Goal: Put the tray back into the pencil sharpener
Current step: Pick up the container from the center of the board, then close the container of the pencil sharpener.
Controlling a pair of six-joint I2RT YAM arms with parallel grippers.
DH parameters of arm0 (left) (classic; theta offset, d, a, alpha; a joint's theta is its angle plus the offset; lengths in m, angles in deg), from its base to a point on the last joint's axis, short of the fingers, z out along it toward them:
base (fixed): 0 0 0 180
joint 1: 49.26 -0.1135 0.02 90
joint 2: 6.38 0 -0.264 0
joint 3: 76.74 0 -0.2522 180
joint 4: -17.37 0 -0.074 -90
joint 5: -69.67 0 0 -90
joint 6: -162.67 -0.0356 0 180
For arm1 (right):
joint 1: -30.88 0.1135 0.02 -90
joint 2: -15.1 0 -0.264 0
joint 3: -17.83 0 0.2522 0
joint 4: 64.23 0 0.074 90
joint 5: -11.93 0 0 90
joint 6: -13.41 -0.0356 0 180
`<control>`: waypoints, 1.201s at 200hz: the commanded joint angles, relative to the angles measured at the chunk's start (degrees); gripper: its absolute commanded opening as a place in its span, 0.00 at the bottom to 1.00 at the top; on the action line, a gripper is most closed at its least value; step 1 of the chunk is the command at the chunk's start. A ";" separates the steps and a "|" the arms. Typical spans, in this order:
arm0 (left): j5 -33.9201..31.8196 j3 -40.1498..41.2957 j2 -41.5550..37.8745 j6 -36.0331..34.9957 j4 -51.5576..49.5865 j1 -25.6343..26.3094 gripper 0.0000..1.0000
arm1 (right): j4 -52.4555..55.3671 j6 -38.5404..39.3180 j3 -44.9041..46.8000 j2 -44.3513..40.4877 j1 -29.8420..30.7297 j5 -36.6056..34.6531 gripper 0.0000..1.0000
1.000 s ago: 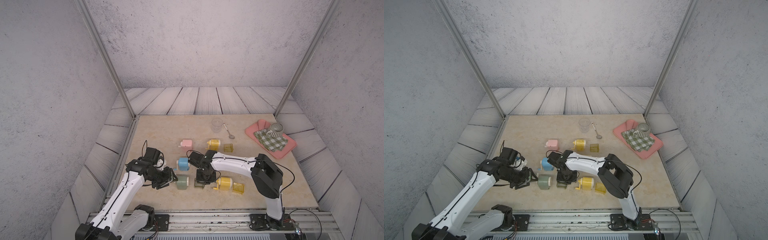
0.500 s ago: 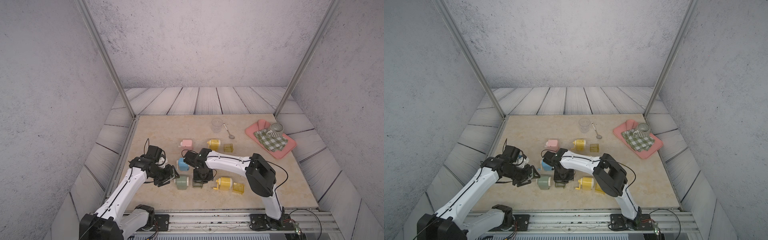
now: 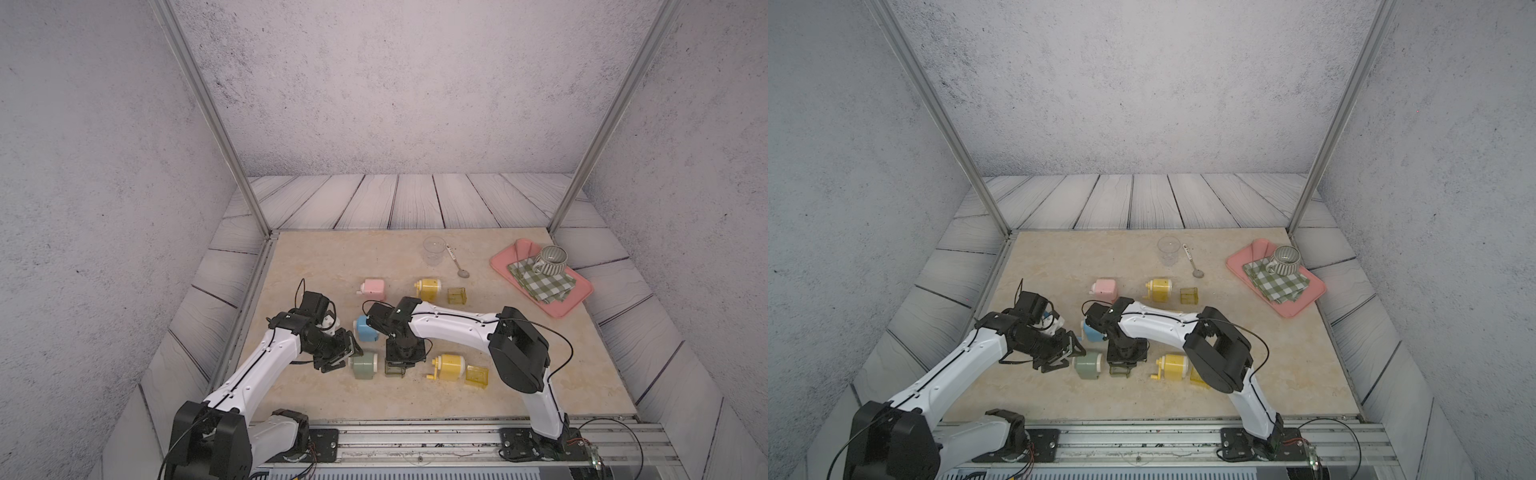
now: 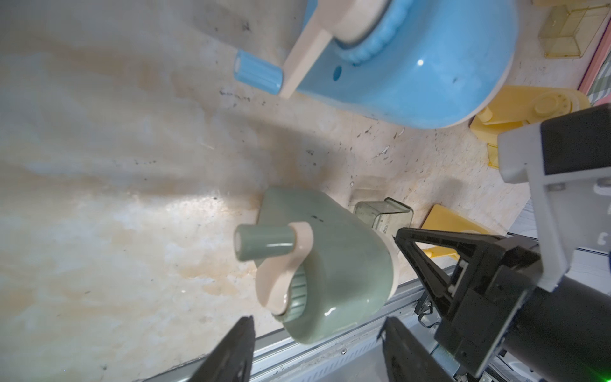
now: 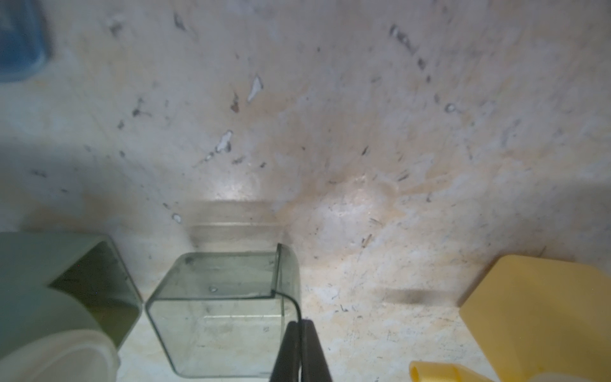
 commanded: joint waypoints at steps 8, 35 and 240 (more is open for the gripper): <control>0.47 0.86 0.32 0.41 0.73 1.12 0.63 | 1.13 -0.25 -2.05 2.08 0.61 0.78 0.06; -0.34 0.97 1.22 0.77 0.76 2.14 0.63 | 1.64 -0.33 -2.88 2.81 0.73 1.06 0.06; -1.94 2.09 1.85 1.96 1.73 4.13 0.62 | 5.91 -0.32 -9.28 7.10 1.83 1.31 0.06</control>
